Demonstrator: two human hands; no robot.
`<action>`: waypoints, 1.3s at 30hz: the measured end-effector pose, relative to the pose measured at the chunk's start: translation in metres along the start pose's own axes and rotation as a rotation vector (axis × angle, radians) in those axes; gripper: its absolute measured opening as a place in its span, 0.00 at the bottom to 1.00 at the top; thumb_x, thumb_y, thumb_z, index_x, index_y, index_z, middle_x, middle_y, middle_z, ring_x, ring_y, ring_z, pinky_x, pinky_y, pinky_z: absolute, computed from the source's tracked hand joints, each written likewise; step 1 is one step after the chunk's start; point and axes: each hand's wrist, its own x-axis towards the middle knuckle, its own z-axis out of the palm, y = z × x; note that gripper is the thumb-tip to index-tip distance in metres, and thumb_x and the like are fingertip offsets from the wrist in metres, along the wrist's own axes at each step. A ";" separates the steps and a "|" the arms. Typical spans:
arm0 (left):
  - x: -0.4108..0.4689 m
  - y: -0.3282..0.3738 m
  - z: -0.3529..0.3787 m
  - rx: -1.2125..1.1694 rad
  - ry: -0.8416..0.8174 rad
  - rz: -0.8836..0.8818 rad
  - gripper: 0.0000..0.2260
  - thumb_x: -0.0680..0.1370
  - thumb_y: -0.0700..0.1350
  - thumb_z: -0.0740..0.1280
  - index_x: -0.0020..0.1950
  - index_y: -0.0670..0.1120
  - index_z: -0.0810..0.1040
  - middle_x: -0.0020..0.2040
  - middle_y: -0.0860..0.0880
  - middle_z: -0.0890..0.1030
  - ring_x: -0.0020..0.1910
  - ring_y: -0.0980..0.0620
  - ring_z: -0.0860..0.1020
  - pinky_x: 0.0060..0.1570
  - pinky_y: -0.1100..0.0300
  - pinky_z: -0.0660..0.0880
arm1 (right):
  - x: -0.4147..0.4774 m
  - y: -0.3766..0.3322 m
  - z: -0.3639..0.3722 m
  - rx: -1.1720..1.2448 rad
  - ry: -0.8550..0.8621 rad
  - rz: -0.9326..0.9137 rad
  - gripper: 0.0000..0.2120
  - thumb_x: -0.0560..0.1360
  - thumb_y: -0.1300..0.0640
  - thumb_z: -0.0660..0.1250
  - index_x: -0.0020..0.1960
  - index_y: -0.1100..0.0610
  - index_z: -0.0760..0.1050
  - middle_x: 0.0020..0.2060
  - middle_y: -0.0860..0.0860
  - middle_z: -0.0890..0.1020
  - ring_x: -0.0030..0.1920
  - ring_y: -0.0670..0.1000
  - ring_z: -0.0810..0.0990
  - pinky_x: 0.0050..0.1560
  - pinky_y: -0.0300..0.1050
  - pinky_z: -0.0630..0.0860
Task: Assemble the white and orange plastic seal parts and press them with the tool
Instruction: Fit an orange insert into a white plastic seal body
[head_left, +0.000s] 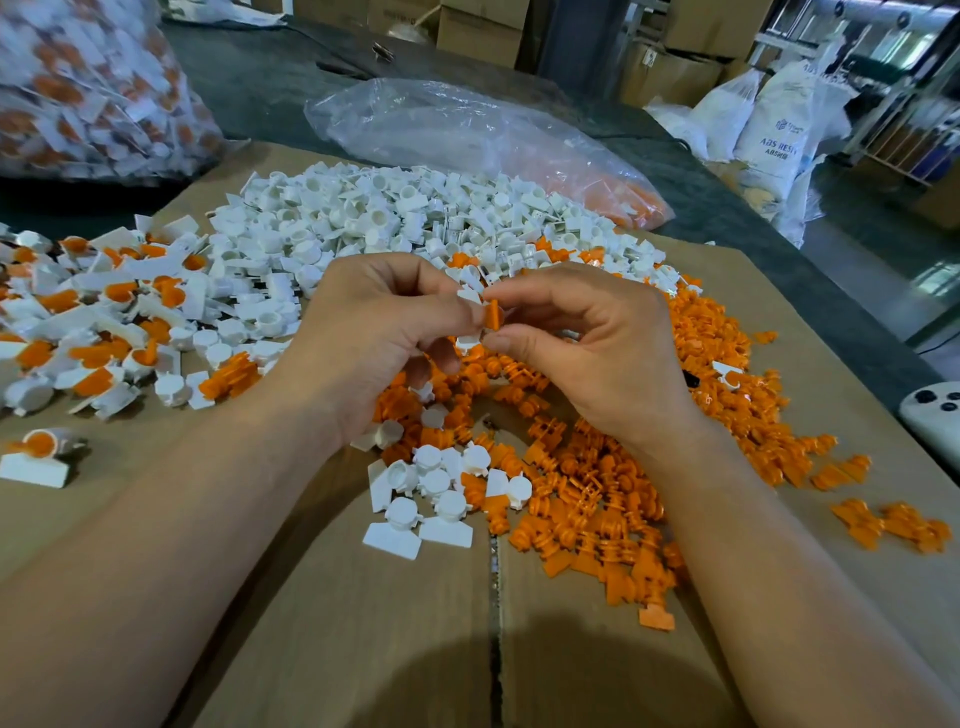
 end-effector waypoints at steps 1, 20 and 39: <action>0.000 0.000 0.000 0.005 0.000 0.003 0.07 0.68 0.33 0.71 0.33 0.40 0.75 0.23 0.50 0.76 0.20 0.54 0.73 0.19 0.68 0.64 | 0.000 0.000 0.000 -0.003 0.000 -0.004 0.16 0.67 0.63 0.72 0.54 0.55 0.76 0.41 0.46 0.79 0.42 0.43 0.80 0.46 0.35 0.77; 0.000 -0.002 0.002 -0.039 -0.021 0.008 0.08 0.68 0.32 0.70 0.32 0.41 0.74 0.24 0.48 0.78 0.22 0.54 0.77 0.20 0.67 0.67 | 0.001 0.000 -0.002 -0.062 -0.023 -0.025 0.12 0.67 0.64 0.72 0.51 0.60 0.80 0.40 0.50 0.81 0.41 0.49 0.81 0.44 0.46 0.79; 0.001 -0.002 0.004 -0.069 -0.018 0.048 0.08 0.66 0.34 0.72 0.31 0.41 0.74 0.24 0.47 0.77 0.22 0.53 0.77 0.20 0.67 0.69 | 0.000 -0.003 -0.003 -0.014 0.008 0.090 0.22 0.64 0.63 0.74 0.52 0.46 0.73 0.42 0.40 0.79 0.43 0.40 0.80 0.46 0.32 0.76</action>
